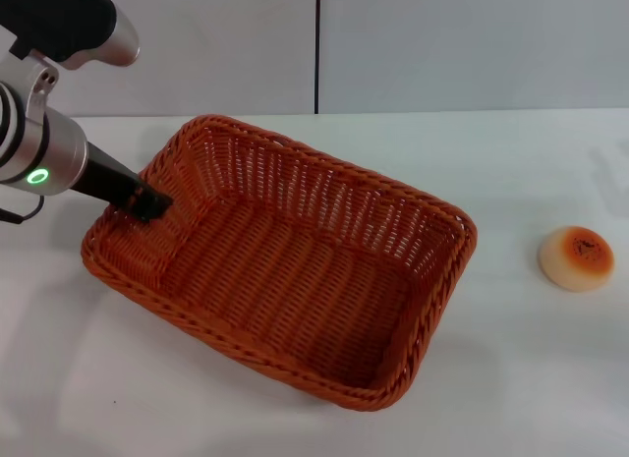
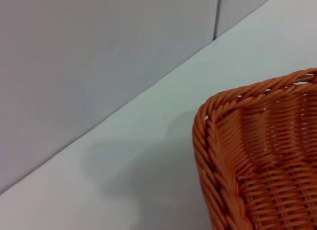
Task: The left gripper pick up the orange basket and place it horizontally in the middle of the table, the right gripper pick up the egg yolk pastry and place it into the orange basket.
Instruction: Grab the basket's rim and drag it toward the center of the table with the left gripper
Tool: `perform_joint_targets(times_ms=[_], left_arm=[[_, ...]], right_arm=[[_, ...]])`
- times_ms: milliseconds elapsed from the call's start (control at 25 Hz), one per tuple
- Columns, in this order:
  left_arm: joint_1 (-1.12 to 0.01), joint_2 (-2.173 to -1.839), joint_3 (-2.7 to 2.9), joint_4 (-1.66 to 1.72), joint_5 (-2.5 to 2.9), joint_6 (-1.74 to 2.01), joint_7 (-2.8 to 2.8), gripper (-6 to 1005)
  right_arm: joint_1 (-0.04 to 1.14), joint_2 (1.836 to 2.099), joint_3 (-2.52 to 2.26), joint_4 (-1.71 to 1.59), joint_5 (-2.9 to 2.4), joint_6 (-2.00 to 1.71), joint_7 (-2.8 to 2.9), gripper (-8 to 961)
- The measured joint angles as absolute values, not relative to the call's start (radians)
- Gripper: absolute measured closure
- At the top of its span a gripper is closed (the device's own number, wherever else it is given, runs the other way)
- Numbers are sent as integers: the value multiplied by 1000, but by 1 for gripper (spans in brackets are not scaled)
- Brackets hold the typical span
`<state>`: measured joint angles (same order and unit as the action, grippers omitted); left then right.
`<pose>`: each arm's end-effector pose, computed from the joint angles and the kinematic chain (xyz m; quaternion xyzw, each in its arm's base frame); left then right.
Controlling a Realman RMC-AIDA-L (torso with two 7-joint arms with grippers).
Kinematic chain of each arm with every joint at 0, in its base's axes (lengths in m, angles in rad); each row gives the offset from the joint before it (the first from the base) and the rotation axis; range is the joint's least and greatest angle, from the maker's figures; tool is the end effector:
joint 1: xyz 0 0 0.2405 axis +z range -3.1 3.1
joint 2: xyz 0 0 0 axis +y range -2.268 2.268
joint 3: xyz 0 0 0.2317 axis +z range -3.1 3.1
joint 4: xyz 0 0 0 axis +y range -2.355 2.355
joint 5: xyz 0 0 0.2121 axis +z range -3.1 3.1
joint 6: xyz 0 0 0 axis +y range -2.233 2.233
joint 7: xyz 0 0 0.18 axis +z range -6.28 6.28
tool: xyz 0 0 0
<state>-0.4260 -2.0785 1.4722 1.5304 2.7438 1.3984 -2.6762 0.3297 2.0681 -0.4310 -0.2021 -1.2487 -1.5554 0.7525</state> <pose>-0.2023 0.3573 0.0042 -0.8781 -0.3336 0.1680 0.2989 0.3030 0.3113 0.0513 -0.6961 0.2301 0.4611 0.4998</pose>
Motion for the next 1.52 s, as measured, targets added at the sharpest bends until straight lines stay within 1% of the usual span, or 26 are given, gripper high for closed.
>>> perform_joint_targets(times_ms=[360,600,760,800,920,1000,1120,1200,1520], left_arm=[[-440,-2079,1444,1516,2738,1399,-2699,727],[-431,-2070,1345,1529,2649,1432,-2765,774],[-427,-2068,1297,1541,2653,1472,-2805,785],[-424,-2067,1257,1545,2660,1498,-2837,792],[-419,-2068,1238,1545,2659,1516,-2865,812],[-405,-2072,1238,1545,2659,1532,-2878,817],[-400,-2075,1233,1541,2658,1541,-2880,825],[-397,-2076,1210,1533,2651,1555,-2881,825],[-367,-2076,1143,1540,2607,1599,-2881,827]], right_arm=[[332,2064,-431,-206,-1249,-1555,756,539],[346,2053,-431,-206,-1249,-1555,757,543],[355,2047,-431,-204,-1249,-1555,758,545],[365,2041,-431,-201,-1249,-1553,761,546],[378,2034,-431,-199,-1249,-1547,772,548],[393,2025,-432,-199,-1256,-1535,799,549],[402,2020,-433,-199,-1259,-1527,809,551],[413,2012,-446,-192,-1261,-1519,810,552],[437,1998,-473,-173,-1262,-1517,818,557]])
